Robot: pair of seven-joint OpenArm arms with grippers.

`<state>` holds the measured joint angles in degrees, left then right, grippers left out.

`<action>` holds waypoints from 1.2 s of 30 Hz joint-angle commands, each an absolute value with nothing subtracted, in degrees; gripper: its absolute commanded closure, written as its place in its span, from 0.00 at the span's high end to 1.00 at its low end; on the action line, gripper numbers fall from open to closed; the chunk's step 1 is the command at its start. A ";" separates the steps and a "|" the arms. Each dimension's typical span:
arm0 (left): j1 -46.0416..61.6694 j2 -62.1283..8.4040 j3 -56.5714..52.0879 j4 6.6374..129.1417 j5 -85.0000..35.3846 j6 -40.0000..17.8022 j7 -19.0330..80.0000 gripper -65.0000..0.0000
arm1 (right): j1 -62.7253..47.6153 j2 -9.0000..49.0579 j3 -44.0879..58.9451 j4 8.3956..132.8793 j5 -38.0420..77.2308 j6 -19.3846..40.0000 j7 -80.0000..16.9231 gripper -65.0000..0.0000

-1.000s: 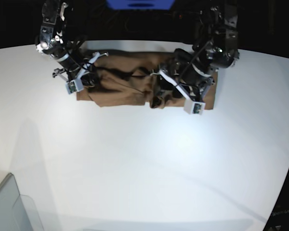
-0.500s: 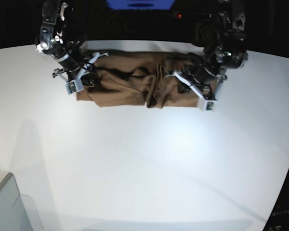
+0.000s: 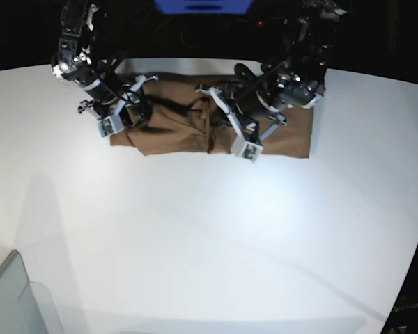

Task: Layout the t-shirt on the table in an organized manner, then fold the t-shirt properly
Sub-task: 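Release the folded end with the left gripper and withdraw it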

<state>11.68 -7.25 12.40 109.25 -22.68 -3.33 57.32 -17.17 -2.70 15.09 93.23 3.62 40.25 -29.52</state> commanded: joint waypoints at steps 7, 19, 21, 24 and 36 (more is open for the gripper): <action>14.46 -12.62 -0.22 111.87 -22.11 -3.21 56.57 0.00 | -19.12 -3.82 16.04 99.47 2.95 40.00 -30.55 0.50; 11.30 -12.35 -13.05 96.92 -21.93 -14.64 55.43 0.00 | -16.48 -8.48 25.36 105.10 2.42 40.00 -31.08 0.57; 11.56 -12.35 -12.88 96.75 -21.93 -14.64 53.93 0.00 | -15.25 -8.40 27.38 102.90 2.42 40.00 -31.08 0.57; 11.65 -12.35 -12.88 96.75 -21.93 -14.73 53.41 0.00 | -14.20 -7.43 28.35 99.65 2.42 37.41 -31.08 0.57; 11.65 -11.12 -13.05 96.75 -21.58 -14.73 53.49 0.00 | -16.84 -6.73 22.64 98.15 2.77 37.23 -31.16 0.57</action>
